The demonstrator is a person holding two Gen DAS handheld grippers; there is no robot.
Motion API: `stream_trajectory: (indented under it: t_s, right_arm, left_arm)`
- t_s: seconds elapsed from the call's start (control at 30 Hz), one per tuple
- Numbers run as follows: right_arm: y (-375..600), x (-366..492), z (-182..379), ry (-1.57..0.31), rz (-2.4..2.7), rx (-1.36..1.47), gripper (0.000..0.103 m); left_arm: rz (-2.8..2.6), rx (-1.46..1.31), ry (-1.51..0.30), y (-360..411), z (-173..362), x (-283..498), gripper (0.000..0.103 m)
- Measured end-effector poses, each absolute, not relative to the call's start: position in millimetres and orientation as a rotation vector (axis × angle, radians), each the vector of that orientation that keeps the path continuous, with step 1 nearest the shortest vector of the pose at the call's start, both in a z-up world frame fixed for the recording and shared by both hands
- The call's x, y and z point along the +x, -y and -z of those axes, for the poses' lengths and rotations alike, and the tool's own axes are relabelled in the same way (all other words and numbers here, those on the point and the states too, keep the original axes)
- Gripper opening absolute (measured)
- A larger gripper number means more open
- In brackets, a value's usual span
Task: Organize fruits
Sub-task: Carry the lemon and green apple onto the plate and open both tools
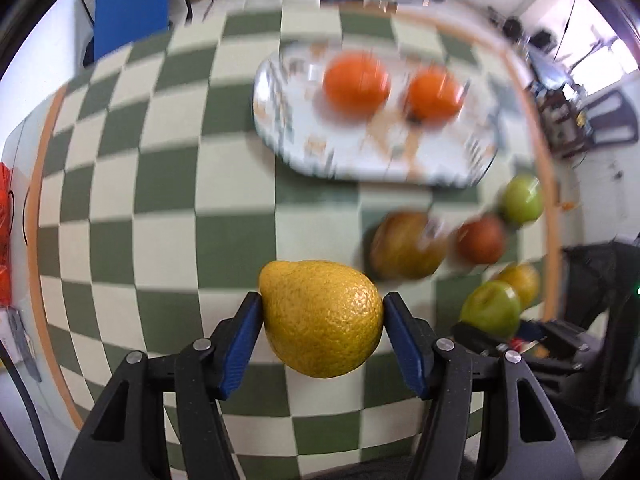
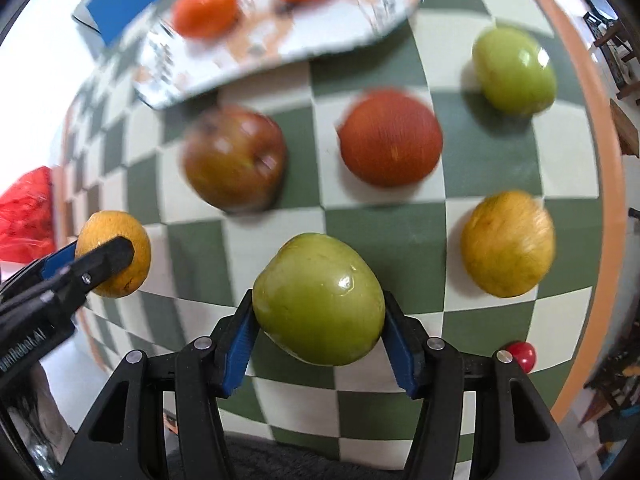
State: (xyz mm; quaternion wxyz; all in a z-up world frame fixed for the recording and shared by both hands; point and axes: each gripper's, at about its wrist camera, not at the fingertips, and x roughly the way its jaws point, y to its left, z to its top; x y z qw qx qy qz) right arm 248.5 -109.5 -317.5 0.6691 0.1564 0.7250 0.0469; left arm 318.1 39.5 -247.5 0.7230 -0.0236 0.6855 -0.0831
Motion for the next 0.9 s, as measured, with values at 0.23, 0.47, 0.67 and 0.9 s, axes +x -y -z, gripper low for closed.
stream_trajectory:
  t_s: [0.23,0.47,0.67,0.9]
  right_arm:
    - [125,333,262,-1.497,-0.140,0.350,0.060]
    - [131,405,298,-1.530,-0.089,0.282,0.060]
    - [132,424,332,-1.580,-0.077,0.248,0.061]
    - [144,425,342,-1.603,-0.067,0.293,0.087]
  left_arm:
    - [0.181,-0.079,-1.433,-36,219,413,0.059]
    - [0.133,-0.045,-1.577,-30,279,461,0.059]
    - [0.124,-0.001,-1.627,-18,308,468,0.060]
    - [0.116,0.055,-1.584,-10,303,468,0.083]
